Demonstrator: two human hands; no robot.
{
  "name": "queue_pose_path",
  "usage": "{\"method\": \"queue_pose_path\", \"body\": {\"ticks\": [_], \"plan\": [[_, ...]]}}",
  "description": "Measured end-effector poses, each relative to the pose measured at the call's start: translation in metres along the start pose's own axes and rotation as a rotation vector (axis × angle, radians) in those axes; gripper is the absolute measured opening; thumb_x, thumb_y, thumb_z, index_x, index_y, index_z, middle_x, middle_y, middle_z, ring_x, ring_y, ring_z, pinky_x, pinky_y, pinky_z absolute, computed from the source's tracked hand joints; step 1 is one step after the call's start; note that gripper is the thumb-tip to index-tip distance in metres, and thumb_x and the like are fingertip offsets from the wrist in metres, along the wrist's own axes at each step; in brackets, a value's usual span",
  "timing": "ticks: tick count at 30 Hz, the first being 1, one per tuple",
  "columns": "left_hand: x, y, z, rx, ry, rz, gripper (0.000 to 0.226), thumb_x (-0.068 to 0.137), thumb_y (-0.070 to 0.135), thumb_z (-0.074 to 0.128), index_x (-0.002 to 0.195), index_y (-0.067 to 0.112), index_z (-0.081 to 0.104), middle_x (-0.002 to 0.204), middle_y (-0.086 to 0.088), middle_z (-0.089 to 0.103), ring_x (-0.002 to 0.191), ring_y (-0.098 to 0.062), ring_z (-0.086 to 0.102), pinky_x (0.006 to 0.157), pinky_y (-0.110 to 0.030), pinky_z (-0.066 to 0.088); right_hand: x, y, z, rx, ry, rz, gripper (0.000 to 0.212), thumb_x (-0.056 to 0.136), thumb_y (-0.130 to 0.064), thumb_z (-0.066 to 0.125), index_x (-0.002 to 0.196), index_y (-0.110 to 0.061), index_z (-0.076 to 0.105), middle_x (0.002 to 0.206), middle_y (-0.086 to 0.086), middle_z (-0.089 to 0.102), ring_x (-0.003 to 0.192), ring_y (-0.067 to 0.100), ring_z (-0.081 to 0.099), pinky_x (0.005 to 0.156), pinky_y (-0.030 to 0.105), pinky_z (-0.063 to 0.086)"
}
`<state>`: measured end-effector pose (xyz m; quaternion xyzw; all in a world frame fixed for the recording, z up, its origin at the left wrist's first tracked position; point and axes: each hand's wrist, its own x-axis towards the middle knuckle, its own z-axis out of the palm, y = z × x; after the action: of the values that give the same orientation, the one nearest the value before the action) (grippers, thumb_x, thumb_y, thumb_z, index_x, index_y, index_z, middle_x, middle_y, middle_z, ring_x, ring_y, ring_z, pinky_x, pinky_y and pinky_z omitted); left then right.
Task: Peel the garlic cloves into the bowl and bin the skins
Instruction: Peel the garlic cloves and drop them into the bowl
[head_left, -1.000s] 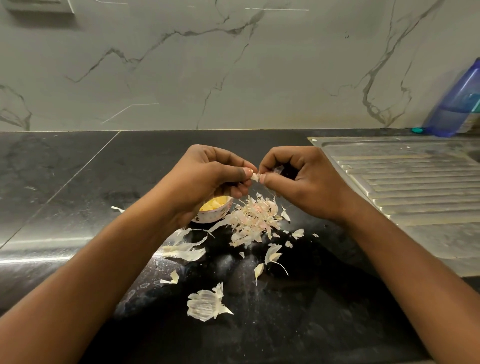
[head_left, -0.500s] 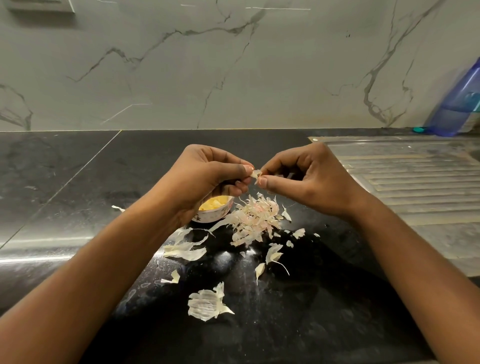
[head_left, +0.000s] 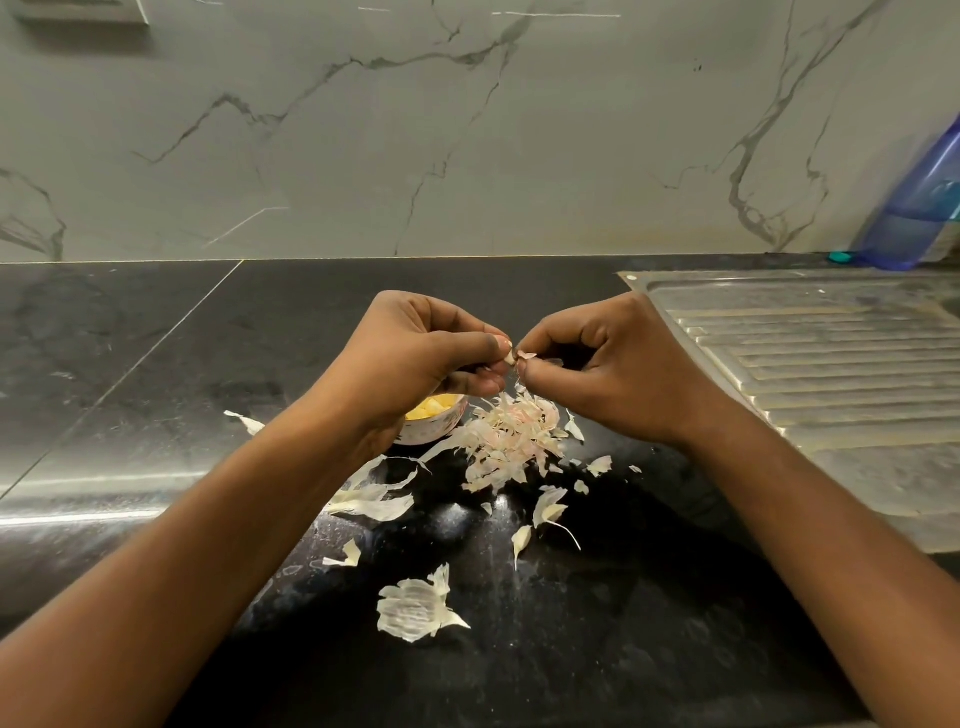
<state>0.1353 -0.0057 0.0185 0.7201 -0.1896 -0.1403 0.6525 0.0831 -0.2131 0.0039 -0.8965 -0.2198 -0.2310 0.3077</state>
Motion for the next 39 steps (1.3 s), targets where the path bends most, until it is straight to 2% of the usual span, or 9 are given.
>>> {"method": "queue_pose_path", "body": {"ticks": [5, 8, 10, 13, 18, 22, 26, 32, 39], "plan": [[-0.001, 0.002, 0.001, -0.006, -0.035, -0.003, 0.010, 0.089, -0.001, 0.074, 0.098, -0.005, 0.077, 0.087, -0.022, 0.078, 0.068, -0.022, 0.075, 0.061, -0.020, 0.060, 0.001, -0.001, -0.001, 0.024, 0.035, 0.026, 0.012, 0.091, -0.006, 0.077, 0.084, -0.013, 0.083, 0.066, -0.006, 0.071, 0.057, 0.011, 0.062, 0.055, 0.011, 0.041], [-0.001, 0.004, -0.001, -0.003, -0.034, -0.006, 0.011, 0.089, 0.000, 0.074, 0.099, -0.005, 0.077, 0.088, -0.022, 0.078, 0.070, -0.023, 0.075, 0.062, -0.020, 0.060, 0.001, 0.001, -0.005, 0.044, 0.082, 0.044, 0.009, 0.091, -0.010, 0.079, 0.084, -0.014, 0.083, 0.071, -0.006, 0.074, 0.060, 0.014, 0.067, 0.056, 0.016, 0.048], [0.000, 0.004, -0.004, -0.004, -0.022, -0.005, 0.011, 0.090, 0.000, 0.075, 0.099, -0.005, 0.077, 0.088, -0.021, 0.078, 0.070, -0.023, 0.074, 0.062, -0.020, 0.060, 0.001, 0.002, -0.010, 0.040, 0.107, 0.046, 0.005, 0.090, -0.012, 0.083, 0.085, -0.015, 0.083, 0.075, -0.007, 0.077, 0.065, 0.013, 0.070, 0.060, 0.015, 0.049], [0.000, 0.003, -0.004, -0.013, -0.004, 0.002, 0.010, 0.090, 0.000, 0.075, 0.097, -0.006, 0.077, 0.088, -0.022, 0.078, 0.069, -0.022, 0.073, 0.061, -0.020, 0.060, 0.001, 0.002, -0.013, -0.023, 0.074, 0.003, 0.005, 0.086, -0.013, 0.088, 0.088, -0.015, 0.083, 0.080, -0.009, 0.078, 0.072, 0.010, 0.073, 0.064, 0.013, 0.052], [0.000, 0.003, -0.004, -0.008, 0.028, 0.013, 0.008, 0.090, 0.000, 0.076, 0.093, -0.007, 0.077, 0.084, -0.022, 0.077, 0.063, -0.019, 0.072, 0.058, -0.019, 0.059, -0.001, 0.001, -0.008, -0.027, 0.000, -0.058, 0.017, 0.087, -0.009, 0.085, 0.103, -0.013, 0.084, 0.090, -0.007, 0.080, 0.081, 0.006, 0.077, 0.073, 0.024, 0.063], [0.000, 0.002, -0.003, 0.008, 0.025, 0.020, 0.008, 0.089, -0.002, 0.075, 0.093, -0.009, 0.075, 0.083, -0.022, 0.077, 0.065, -0.020, 0.074, 0.058, -0.019, 0.060, -0.001, -0.002, -0.006, -0.020, 0.018, -0.081, 0.014, 0.090, -0.019, 0.086, 0.103, -0.013, 0.084, 0.087, -0.007, 0.079, 0.076, 0.008, 0.076, 0.068, 0.025, 0.063], [0.000, 0.001, -0.003, 0.018, 0.017, 0.027, 0.006, 0.089, -0.003, 0.075, 0.091, -0.009, 0.075, 0.083, -0.021, 0.078, 0.067, -0.022, 0.075, 0.062, -0.021, 0.062, 0.001, -0.002, -0.002, -0.031, 0.024, -0.085, 0.009, 0.093, -0.017, 0.083, 0.100, -0.011, 0.084, 0.083, -0.005, 0.079, 0.071, 0.009, 0.075, 0.064, 0.029, 0.062], [-0.001, 0.001, -0.002, 0.024, 0.002, 0.024, 0.010, 0.088, -0.002, 0.076, 0.093, -0.011, 0.074, 0.086, -0.021, 0.078, 0.069, -0.023, 0.076, 0.062, -0.021, 0.062, 0.001, -0.001, -0.002, -0.039, 0.013, -0.075, 0.006, 0.095, -0.016, 0.080, 0.095, -0.012, 0.085, 0.075, -0.006, 0.076, 0.065, 0.011, 0.072, 0.060, 0.017, 0.055], [-0.002, 0.001, 0.000, -0.032, -0.038, -0.009, 0.012, 0.088, -0.001, 0.075, 0.097, -0.008, 0.075, 0.090, -0.024, 0.078, 0.073, -0.025, 0.077, 0.066, -0.024, 0.064, 0.001, -0.001, 0.000, -0.053, 0.108, -0.019, 0.009, 0.091, -0.015, 0.079, 0.082, -0.015, 0.082, 0.067, -0.007, 0.072, 0.058, 0.013, 0.065, 0.053, 0.015, 0.045]]}}
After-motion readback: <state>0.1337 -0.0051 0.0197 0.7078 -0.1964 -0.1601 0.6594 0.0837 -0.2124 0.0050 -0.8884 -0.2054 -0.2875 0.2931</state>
